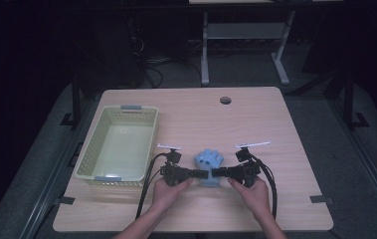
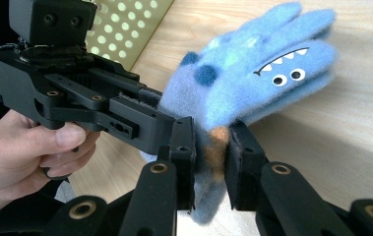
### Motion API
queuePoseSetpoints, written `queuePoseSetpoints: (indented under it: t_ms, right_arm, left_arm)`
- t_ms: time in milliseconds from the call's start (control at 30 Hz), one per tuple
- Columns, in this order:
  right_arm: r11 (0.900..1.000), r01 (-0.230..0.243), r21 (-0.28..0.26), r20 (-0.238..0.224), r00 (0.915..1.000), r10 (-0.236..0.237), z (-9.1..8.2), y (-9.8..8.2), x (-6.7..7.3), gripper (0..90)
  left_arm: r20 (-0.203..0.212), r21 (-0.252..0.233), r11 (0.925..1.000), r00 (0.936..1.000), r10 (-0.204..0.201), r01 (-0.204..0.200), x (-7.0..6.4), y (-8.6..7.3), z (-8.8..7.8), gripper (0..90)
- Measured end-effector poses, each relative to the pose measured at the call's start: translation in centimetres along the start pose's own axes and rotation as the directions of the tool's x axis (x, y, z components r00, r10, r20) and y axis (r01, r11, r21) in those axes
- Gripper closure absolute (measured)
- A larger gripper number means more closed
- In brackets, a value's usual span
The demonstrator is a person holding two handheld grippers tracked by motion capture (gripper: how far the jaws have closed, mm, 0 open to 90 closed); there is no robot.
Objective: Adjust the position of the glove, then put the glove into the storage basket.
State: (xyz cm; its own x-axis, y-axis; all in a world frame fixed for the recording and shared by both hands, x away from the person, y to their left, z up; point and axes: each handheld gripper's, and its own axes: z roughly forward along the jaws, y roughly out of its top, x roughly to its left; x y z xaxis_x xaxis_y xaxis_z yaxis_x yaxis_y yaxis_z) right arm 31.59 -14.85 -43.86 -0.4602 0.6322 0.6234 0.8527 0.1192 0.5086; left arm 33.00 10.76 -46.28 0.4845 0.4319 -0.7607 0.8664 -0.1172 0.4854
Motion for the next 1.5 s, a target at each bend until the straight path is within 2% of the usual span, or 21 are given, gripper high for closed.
queuePoseSetpoints:
  t_ms: [500,700,767,1233,1500]
  right_arm:
    - [0.999,0.037,0.003,0.002,0.9993,-0.037,-0.1,1.4,1.7,75.7]
    - [0.998,0.069,-0.012,0.008,0.9976,-0.069,-0.6,2.0,2.5,75.7]
    - [0.998,0.057,-0.017,0.002,0.9983,-0.057,-0.7,2.1,2.6,75.7]
    - [0.996,0.089,-0.02,-0.01,0.996,-0.089,-0.8,3.8,4.2,75.7]
    - [0.992,0.121,-0.027,-0.017,0.9925,-0.121,-0.5,4.8,5.1,75.7]
  left_arm:
    - [0.001,-0.018,0.9996,0.9998,0.019,-0.019,-0.7,0.7,-1.7,71.1]
    - [0.013,-0.028,0.9992,0.9995,0.03,-0.029,-1.2,1.2,-2.3,71.1]
    - [0.007,-0.03,0.9989,0.9993,0.035,-0.035,-1.4,1.5,-2.5,71.2]
    - [0.026,-0.049,0.9979,0.9987,0.044,-0.043,-1.8,2.5,-4.5,71.3]
    - [0.013,-0.06,0.9966,0.9983,0.057,-0.057,-2.1,3.1,-5.9,71.4]
